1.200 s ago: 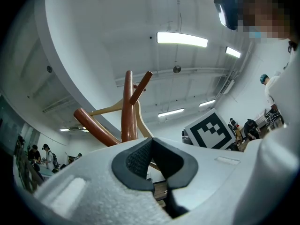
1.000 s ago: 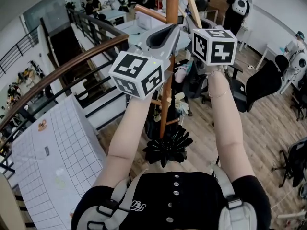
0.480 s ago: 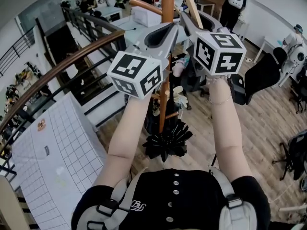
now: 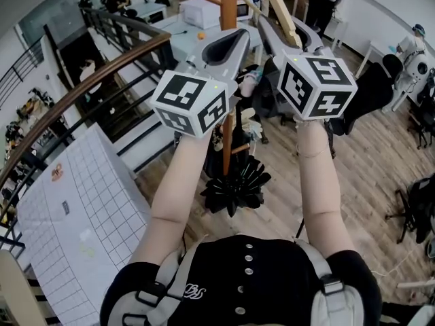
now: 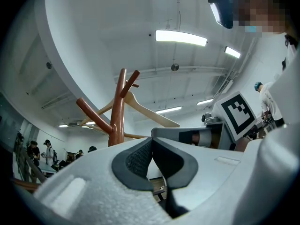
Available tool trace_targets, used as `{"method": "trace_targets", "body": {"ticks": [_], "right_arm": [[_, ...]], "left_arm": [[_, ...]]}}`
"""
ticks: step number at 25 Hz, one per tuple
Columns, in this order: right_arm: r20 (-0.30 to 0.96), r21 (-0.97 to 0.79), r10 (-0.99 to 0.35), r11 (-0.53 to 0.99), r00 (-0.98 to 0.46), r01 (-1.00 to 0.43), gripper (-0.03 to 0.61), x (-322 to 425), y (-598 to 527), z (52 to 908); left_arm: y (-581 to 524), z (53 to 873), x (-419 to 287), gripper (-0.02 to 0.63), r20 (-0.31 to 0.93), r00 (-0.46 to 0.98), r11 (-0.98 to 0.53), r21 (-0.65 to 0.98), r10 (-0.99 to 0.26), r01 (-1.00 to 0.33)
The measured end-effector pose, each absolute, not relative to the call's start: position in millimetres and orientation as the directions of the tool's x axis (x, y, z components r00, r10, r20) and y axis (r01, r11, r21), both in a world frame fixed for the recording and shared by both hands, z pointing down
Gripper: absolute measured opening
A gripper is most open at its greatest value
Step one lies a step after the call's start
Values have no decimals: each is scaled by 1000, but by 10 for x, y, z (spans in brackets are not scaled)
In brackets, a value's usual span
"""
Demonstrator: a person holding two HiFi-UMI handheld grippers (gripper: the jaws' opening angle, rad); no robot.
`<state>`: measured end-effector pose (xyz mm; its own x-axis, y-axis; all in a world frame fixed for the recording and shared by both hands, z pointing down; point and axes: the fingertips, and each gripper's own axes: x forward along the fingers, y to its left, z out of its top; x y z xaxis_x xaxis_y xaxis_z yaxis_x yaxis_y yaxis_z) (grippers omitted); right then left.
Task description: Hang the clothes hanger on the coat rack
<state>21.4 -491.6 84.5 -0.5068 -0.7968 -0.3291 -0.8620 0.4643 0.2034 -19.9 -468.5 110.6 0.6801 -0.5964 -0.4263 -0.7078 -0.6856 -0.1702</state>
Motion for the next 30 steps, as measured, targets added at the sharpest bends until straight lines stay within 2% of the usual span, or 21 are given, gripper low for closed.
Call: {"method": "trace_targets", "body": {"ticks": [16,21,27,30], "right_arm": [[-302,140,-798,504,-521,-852,114,244,-4296,1308],[-309,156,-810,474,-498,-867,46,250,-4049,1475],[-306,212,-803,467,-512,-859,-2,198,-3779,1625],[-289,227,-797,481,-530,-847,-2,160,-3725,1729]], "left_arm": [[-4218,1439,-110,-2,-384,692,-713,-113,-611,-692],[-4051,1614,-109,-2,-371,708,-729,-109,-601,-676],[-3951,1821,-177,-2,-361,699,-729,-73,-617,-681],[-3937,1925,-183,-2,-357,691,-725,-51,-629,-687]]}}
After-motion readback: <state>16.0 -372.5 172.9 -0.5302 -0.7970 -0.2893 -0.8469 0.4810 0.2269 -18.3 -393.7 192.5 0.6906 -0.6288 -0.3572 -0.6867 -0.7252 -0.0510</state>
